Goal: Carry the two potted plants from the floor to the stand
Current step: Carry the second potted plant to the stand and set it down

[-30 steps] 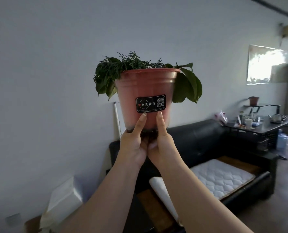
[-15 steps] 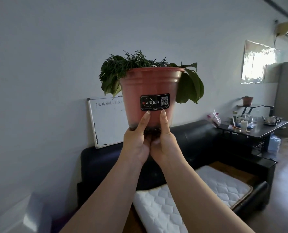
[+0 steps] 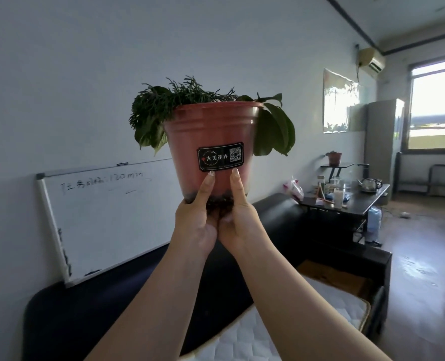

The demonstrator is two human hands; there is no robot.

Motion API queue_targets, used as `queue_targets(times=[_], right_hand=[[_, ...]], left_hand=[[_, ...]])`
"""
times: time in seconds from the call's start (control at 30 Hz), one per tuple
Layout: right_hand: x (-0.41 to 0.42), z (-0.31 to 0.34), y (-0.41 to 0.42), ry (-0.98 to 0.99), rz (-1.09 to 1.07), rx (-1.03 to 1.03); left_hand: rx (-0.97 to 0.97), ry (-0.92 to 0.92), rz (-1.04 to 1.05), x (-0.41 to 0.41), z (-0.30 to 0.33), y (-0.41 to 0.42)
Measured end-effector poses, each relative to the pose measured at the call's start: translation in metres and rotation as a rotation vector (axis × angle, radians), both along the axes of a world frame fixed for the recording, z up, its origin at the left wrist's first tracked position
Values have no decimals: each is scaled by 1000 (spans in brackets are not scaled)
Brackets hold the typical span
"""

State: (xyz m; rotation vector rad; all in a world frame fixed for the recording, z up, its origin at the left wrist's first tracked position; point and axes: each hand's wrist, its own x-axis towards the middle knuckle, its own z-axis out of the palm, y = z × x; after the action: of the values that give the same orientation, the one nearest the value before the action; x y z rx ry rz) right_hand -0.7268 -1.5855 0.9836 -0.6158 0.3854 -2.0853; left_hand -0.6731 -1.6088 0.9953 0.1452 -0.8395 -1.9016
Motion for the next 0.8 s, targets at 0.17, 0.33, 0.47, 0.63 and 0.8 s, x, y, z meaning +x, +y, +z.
queue_targets(times=[0.17,0.33,0.47,0.63,0.8], right_hand=[[-60,3,-30,0,-54,-1],[-139,2,-48,8,-105,-2],[-216,1,-56,30,-126,-4],[-312,3,-62,29,-143,-11],[-391,5,-68,28,-202,3]], left_hand=[[2,10,-63,-63,2,-34],[7,24,-110,-142,0,-55],[5,54,-124,-218,-1,-62],[43,64,-124,-313,2,-64],[50,53,-133,-393,1,-72]])
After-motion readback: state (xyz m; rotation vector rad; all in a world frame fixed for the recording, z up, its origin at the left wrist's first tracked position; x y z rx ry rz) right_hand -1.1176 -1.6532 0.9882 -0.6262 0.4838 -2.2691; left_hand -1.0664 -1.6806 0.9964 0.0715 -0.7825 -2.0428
